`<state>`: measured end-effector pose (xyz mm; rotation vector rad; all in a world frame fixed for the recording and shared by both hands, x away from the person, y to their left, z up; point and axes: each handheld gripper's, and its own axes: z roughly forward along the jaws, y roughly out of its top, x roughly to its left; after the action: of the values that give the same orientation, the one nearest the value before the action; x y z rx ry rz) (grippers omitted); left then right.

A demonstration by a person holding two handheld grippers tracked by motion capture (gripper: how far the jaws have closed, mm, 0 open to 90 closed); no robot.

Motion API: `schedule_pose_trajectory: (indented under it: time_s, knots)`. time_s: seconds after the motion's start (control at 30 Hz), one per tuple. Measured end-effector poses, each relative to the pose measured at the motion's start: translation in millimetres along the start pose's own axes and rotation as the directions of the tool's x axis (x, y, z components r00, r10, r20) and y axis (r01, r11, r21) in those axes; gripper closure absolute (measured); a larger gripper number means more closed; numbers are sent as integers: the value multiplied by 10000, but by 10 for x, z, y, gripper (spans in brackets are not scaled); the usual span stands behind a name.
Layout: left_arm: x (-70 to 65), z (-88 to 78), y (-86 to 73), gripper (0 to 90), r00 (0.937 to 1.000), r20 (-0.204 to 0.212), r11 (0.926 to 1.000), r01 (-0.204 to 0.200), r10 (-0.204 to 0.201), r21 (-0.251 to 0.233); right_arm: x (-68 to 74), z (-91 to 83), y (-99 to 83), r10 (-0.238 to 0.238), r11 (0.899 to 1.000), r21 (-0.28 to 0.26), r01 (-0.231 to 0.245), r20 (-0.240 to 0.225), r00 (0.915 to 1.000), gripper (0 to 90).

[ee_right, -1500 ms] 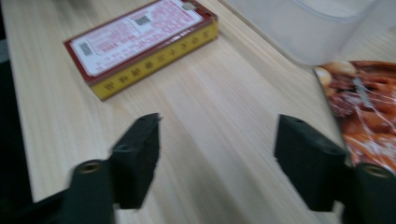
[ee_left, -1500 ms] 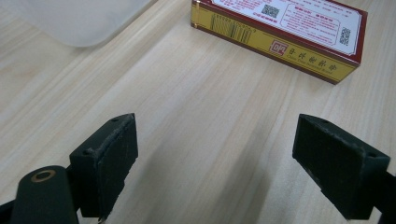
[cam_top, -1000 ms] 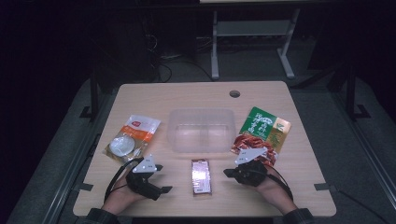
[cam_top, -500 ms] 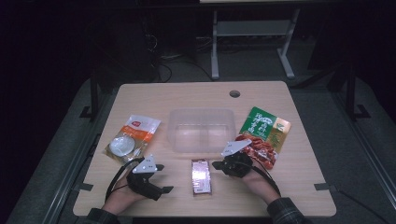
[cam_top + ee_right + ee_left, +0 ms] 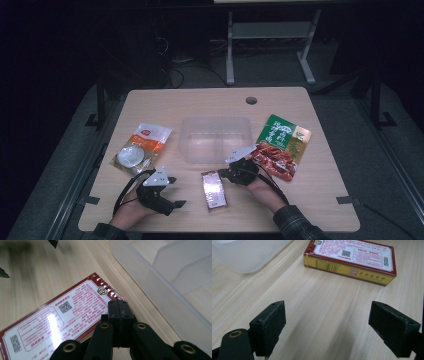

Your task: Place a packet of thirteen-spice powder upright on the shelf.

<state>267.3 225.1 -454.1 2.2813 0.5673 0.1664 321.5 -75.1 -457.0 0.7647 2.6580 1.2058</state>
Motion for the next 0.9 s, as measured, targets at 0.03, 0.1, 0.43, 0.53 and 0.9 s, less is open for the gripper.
schedule_pose_trajectory:
  time_s: [0.03, 0.1, 0.43, 0.53, 0.9]
  knots:
    - [0, 0, 0, 138, 10000, 0, 10000, 0, 0, 0, 0, 0, 0, 0, 10000, 0, 0, 0, 10000, 899]
    - [-3, 0, 2, 138, 10000, 7, 10000, -19, 19, 29, 19, 29, 22, 37, 10000, 0, -37, -108, 9999, 899]
    - [-8, -2, 0, 137, 10000, 18, 10000, -27, 27, 54, 154, 146, 151, -436, 9990, 48, 439, -446, 9981, 899]
    - [-1, -13, -7, 138, 10000, -13, 10000, -70, 70, 25, 167, 23, 184, -365, 9991, -237, 352, -594, 9976, 899]
    - [-7, -5, -10, 138, 9999, -41, 9999, 129, -129, 16, 621, -162, 129, -760, 9968, -388, 700, -1844, 9799, 899]
